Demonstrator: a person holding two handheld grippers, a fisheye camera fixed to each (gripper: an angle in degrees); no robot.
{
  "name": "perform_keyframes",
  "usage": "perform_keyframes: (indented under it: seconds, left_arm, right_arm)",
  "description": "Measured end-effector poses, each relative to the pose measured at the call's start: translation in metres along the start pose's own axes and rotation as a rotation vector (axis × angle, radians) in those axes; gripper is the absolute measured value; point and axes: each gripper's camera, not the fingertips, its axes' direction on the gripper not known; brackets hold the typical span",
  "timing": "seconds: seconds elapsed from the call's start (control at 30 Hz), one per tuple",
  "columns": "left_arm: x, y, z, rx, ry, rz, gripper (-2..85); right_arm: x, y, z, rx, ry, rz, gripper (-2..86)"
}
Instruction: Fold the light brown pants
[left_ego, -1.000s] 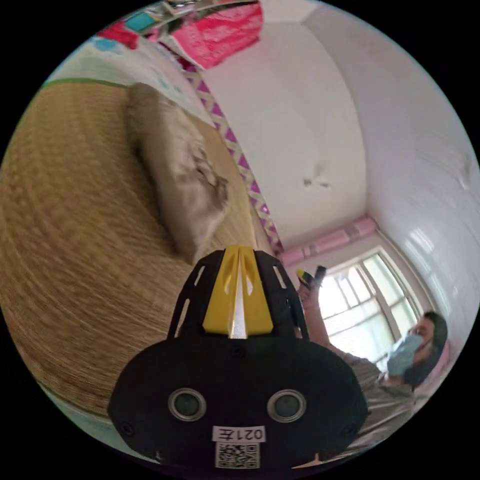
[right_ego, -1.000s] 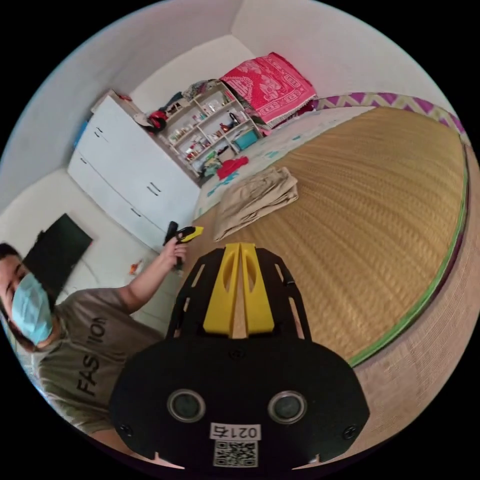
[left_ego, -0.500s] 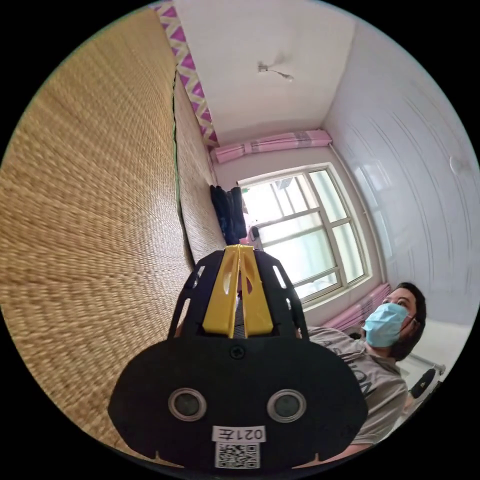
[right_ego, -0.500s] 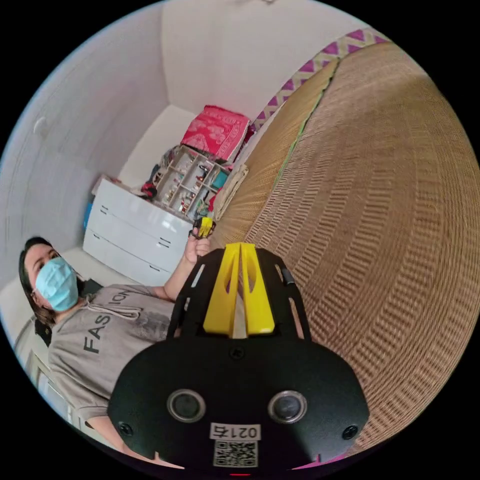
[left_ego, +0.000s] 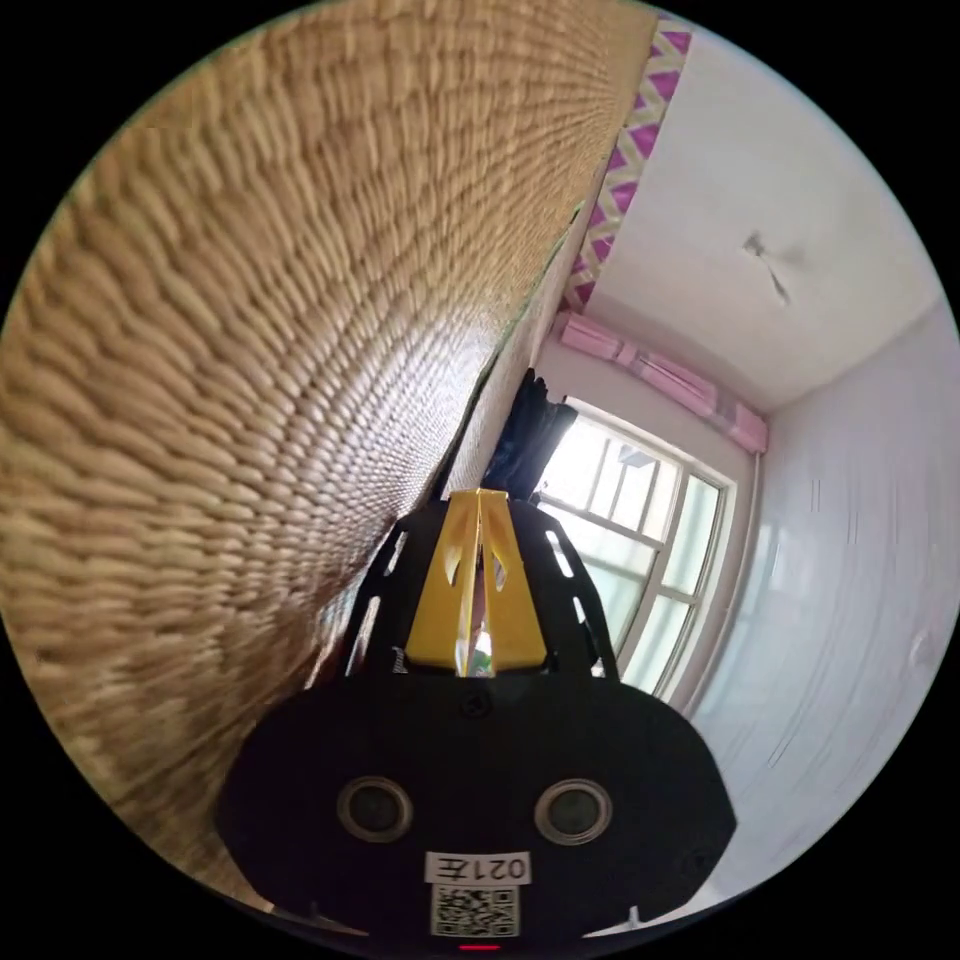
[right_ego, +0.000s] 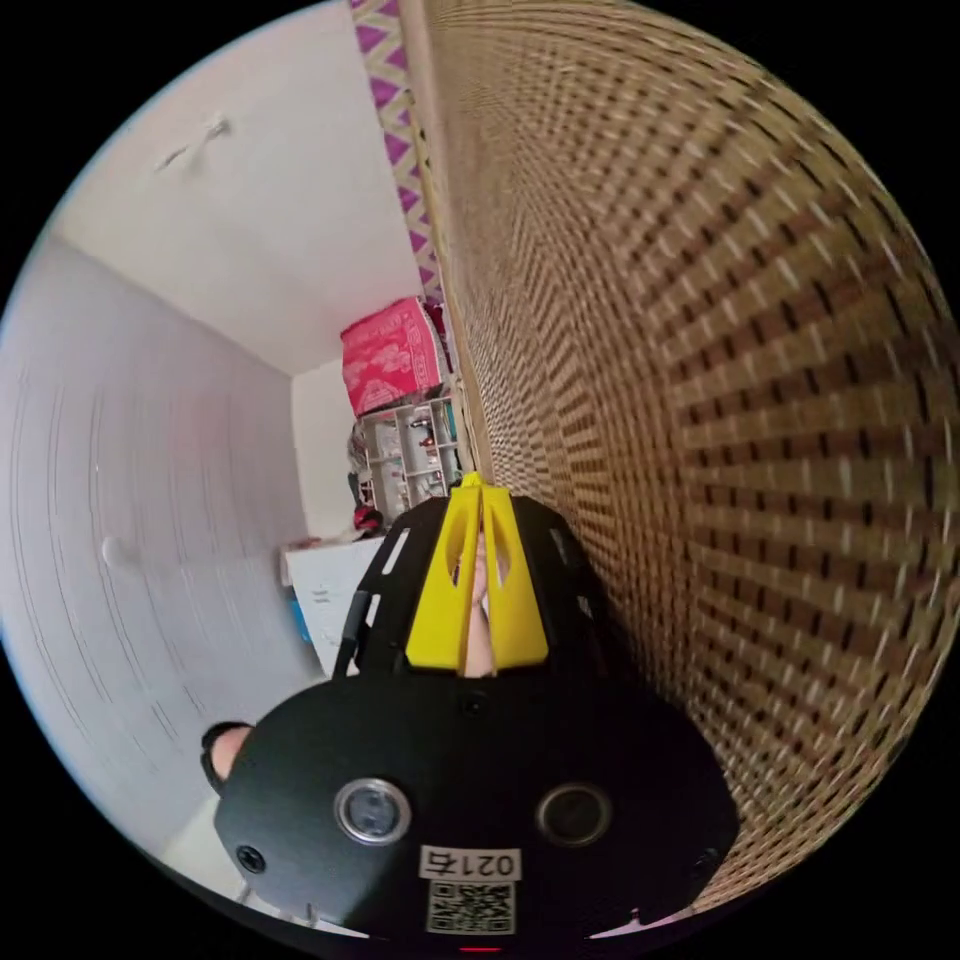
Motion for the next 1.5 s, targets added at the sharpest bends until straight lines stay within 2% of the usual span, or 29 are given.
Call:
perform_keyframes:
  seconds: [0.1, 0.73, 1.5]
  left_arm:
    - [-0.006, 0.002, 0.005, 0.001, -0.003, 0.002, -0.9]
    - [-0.027, 0.022, 0.032, -0.001, -0.003, -0.003, -0.9]
    - [-0.012, 0.037, 0.048, -0.003, -0.002, -0.007, -0.9]
  right_arm:
    - [0.014, 0.003, -0.004, -0.004, -0.028, 0.06, -0.7]
    - [0.064, 0.053, -0.005, -0.006, -0.033, 0.06, -0.6]
    - [0.082, 0.109, -0.002, -0.006, -0.037, 0.065, -0.7]
